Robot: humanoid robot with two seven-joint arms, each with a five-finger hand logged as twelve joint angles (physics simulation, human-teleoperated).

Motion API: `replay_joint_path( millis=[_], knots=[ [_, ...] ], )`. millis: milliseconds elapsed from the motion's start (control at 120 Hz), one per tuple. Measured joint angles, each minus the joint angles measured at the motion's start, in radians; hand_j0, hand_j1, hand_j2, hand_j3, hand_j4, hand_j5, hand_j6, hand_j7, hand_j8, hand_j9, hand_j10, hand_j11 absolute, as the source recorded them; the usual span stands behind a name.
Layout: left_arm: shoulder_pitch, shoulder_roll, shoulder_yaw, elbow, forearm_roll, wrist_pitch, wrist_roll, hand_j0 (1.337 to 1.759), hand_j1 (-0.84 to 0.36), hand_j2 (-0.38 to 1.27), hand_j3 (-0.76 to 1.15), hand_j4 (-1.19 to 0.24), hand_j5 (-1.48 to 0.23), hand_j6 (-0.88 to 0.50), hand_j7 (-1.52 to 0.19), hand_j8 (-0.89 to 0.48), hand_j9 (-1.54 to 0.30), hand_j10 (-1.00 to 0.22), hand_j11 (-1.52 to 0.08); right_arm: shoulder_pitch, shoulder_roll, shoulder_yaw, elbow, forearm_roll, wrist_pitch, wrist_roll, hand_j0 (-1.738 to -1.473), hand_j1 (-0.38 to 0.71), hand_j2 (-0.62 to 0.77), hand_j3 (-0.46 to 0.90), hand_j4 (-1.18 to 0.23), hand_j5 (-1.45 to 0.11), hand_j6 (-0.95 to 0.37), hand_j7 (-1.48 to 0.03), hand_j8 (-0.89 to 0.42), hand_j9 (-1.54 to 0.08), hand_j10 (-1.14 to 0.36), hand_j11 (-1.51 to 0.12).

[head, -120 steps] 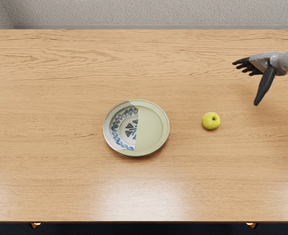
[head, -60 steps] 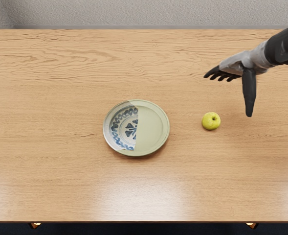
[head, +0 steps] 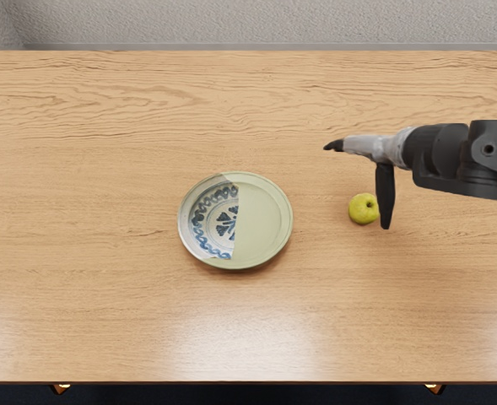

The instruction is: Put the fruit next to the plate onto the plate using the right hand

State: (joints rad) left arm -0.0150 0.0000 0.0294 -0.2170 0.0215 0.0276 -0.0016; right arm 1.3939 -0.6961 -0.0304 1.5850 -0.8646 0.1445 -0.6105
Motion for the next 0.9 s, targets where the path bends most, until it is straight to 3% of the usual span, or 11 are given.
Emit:
replay_joint_path(
  millis=[258,567,900],
  knots=[
    [0.0,0.0,0.0,0.0,0.0,0.0,0.0,1.658,0.35,0.0,0.0,0.0,0.0,0.0,0.0,0.0,0.0,0.0,0.0,-0.042,-0.005,-0.03,0.058,-0.054,-0.061,0.0,-1.658,-0.32,0.0,0.0,-0.03,-0.03,-0.03,-0.03,-0.03,-0.03,-0.03,-0.03],
    [0.0,0.0,0.0,0.0,0.0,0.0,0.0,1.658,0.35,0.0,0.0,0.0,0.0,0.0,0.0,0.0,0.0,0.0,0.0,-0.104,-0.002,-0.041,0.061,-0.138,-0.162,0.0,-1.658,-0.13,-0.03,0.0,-0.18,-0.23,-0.19,-0.23,-0.18,-0.23,-0.18,-0.23],
    [0.0,0.0,0.0,0.0,0.0,0.0,0.0,1.658,0.35,0.0,0.0,0.0,0.0,0.0,0.0,0.0,0.0,0.0,0.0,-0.187,0.006,-0.052,0.06,-0.259,-0.286,0.0,-1.658,-0.04,-0.05,0.0,-0.26,-0.34,-0.27,-0.34,-0.27,-0.34,-0.26,-0.34]
  ],
)
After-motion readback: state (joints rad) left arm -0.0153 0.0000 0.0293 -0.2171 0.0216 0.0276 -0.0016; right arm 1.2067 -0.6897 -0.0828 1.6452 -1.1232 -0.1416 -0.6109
